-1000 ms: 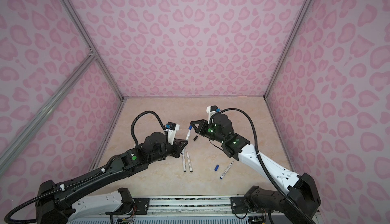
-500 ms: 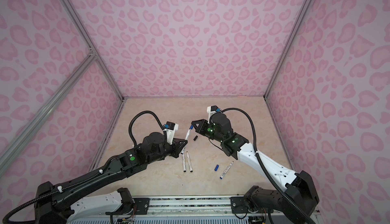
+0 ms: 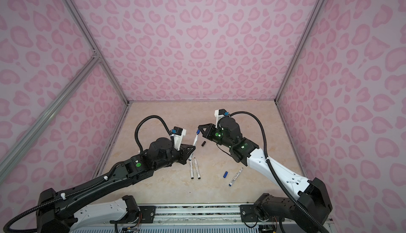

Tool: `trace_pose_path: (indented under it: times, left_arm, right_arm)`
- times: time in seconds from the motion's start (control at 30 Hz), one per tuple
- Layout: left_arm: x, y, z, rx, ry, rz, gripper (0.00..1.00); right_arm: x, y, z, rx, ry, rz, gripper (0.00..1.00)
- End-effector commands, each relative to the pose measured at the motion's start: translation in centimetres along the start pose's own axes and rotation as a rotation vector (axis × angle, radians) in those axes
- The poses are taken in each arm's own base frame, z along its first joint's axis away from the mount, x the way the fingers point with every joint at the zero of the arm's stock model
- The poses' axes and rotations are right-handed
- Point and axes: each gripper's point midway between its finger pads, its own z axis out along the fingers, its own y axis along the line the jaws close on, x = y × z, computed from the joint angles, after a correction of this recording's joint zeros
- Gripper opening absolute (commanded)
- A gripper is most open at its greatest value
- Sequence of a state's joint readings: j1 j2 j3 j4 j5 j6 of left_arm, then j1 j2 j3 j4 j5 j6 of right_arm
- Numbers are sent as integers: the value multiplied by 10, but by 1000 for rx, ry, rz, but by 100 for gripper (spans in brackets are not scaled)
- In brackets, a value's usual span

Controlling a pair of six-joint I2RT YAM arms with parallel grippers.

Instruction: Insert the pens into the pen caps

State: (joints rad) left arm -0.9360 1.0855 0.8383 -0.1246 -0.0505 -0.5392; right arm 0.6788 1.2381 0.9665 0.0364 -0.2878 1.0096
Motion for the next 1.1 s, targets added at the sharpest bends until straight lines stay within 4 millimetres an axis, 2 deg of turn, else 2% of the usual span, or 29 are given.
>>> trace_pose_path:
  times: [0.0,0.57,1.07]
  left_arm:
    - [-10,-4,-1,11,-36,0,3]
    - [-18,-4,-6,3,-64,2,3]
    - [-22,4,-10,-33,-97,-18,3]
  right_arm:
    - [-1,2,1,-11,-6,-9,0]
    - [17,-3,5,0,34,-11,0]
    - [34,1,-2,-35,58,-4,0]
